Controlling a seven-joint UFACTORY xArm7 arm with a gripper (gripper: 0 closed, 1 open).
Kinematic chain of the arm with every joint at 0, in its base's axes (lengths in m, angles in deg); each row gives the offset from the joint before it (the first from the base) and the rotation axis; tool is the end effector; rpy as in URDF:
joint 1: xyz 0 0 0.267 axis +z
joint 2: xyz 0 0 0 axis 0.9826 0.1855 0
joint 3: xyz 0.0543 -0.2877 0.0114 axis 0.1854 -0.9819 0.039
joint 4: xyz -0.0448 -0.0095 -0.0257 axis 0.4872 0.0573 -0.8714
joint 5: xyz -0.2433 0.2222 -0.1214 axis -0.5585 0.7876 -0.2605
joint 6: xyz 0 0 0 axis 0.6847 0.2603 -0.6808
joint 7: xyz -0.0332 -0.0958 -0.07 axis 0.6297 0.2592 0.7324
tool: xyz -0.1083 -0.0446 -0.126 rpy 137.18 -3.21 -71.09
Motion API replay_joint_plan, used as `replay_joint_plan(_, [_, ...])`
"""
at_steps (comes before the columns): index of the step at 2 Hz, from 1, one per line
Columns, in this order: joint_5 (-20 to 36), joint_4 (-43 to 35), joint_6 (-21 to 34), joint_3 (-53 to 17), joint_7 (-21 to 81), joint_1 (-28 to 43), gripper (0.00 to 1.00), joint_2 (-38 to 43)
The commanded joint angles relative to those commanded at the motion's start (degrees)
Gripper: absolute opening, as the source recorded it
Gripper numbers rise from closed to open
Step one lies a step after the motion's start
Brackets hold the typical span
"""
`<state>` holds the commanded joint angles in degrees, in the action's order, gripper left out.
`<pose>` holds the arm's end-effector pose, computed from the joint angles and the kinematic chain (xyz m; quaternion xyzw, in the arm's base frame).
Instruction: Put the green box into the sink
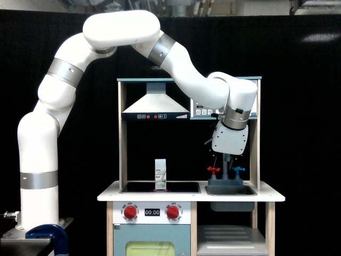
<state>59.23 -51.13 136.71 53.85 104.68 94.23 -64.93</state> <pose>0.5160 0.2120 0.1459 -0.6781 -0.6766 -0.1415 0.2498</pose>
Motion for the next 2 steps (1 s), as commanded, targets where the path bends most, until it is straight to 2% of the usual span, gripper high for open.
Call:
replay_joint_plan(1, [-3.2,14.7,1.7,0.6,4.1,-6.2,1.0,-13.9])
replay_joint_plan(2, [-4.2,19.1,2.0,0.3,6.6,-8.6,1.0,-17.4])
